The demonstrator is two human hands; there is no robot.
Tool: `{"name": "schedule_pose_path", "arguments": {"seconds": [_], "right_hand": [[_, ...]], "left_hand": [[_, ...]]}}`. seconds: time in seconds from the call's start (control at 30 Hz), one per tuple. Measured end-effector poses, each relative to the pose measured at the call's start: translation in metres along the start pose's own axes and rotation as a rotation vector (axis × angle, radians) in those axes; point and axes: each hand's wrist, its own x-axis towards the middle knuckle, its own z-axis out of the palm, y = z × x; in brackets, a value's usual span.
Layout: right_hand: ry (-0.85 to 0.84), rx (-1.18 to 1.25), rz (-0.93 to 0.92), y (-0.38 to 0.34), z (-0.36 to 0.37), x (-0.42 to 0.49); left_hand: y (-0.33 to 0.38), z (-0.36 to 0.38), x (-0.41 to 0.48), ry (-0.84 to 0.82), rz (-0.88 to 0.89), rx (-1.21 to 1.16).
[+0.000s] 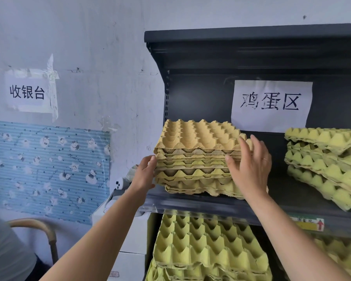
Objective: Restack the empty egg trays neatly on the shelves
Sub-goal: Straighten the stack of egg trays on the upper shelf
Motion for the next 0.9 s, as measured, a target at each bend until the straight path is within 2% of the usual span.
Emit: {"name": "schedule_pose_path", "arguments": {"seconds": [0.17, 0.33, 0.6, 0.9], "right_hand": [[-0.177, -0.341, -0.359, 0.011, -0.003, -0.006], [-0.274, -0.494, -0.47, 0.013, 0.0, 0.002], [-0.139, -0.425, -0.416, 0.011, -0.003, 0.012], [0.008, -0.39, -0.421, 0.021, -0.003, 0.022]], "left_hand": [[-0.005, 0.005, 0.0, 0.009, -0.042, 0.087], [-0.004, 0.015, 0.002, 0.014, -0.093, 0.037], [0.002, 0.03, 0.002, 0.064, -0.003, -0.194], [0.014, 0.045, 0.013, 0.07, 0.052, -0.208]]}}
